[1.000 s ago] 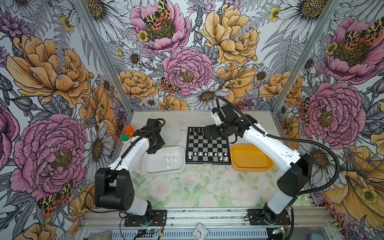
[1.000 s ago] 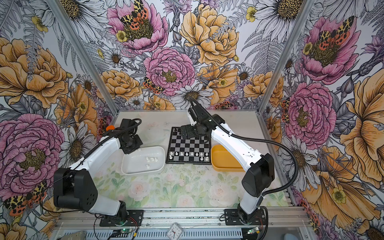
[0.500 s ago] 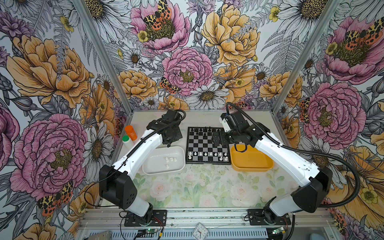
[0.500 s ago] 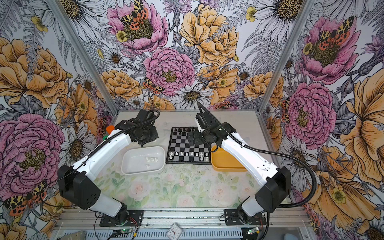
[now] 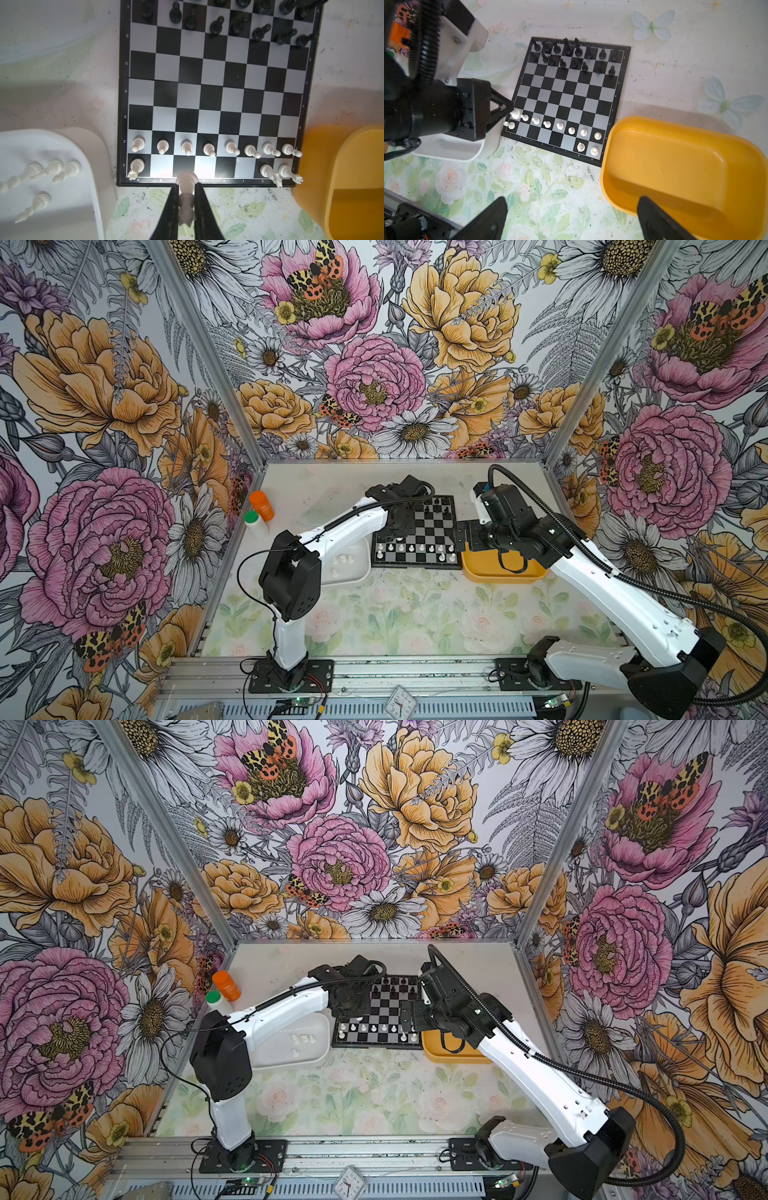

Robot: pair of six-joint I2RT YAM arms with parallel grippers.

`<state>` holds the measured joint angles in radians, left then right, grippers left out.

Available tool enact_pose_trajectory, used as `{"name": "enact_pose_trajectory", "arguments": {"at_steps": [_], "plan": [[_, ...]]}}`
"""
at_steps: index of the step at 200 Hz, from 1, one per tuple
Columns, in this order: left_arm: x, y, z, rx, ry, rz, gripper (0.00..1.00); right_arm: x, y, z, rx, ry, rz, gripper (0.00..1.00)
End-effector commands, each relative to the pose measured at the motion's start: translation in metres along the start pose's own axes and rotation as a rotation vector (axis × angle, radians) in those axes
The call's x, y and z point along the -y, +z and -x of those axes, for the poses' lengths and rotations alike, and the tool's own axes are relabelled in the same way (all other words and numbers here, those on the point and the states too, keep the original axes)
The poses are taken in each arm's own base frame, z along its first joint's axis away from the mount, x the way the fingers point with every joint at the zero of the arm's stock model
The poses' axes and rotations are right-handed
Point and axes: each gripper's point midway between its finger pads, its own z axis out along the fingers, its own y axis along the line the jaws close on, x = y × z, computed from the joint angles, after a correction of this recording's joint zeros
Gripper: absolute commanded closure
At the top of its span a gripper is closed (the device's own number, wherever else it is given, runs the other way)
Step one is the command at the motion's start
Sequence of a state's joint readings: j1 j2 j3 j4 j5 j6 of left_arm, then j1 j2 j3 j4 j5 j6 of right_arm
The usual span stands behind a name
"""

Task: Set up the chess pieces on the board
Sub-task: 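Carry the white piece to the near rank, left gripper, while right arm moves, then lower the white piece onto the middle near-rank square and open the left gripper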

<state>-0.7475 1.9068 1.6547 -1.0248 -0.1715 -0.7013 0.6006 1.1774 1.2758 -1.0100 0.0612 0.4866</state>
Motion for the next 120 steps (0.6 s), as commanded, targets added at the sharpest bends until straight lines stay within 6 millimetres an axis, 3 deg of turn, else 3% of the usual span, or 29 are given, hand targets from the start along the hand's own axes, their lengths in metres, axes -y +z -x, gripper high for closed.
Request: {"name": "enact_pose_trajectory", "arguments": {"at_steps": [1,45,120], "plan": [[0.013,0.003,0.001,0.010,0.000,-0.008,0.90,0.014,-0.011,-0.007,0.013,0.030,-0.043,0.00],[0.029,0.019,-0.012,-0.007,0.026,-0.008,0.90,0.021,-0.023,-0.014,0.017,0.029,-0.061,0.00],[0.044,0.027,-0.035,-0.026,0.052,0.004,0.90,0.024,-0.026,-0.018,0.001,0.006,-0.071,0.00]]}}
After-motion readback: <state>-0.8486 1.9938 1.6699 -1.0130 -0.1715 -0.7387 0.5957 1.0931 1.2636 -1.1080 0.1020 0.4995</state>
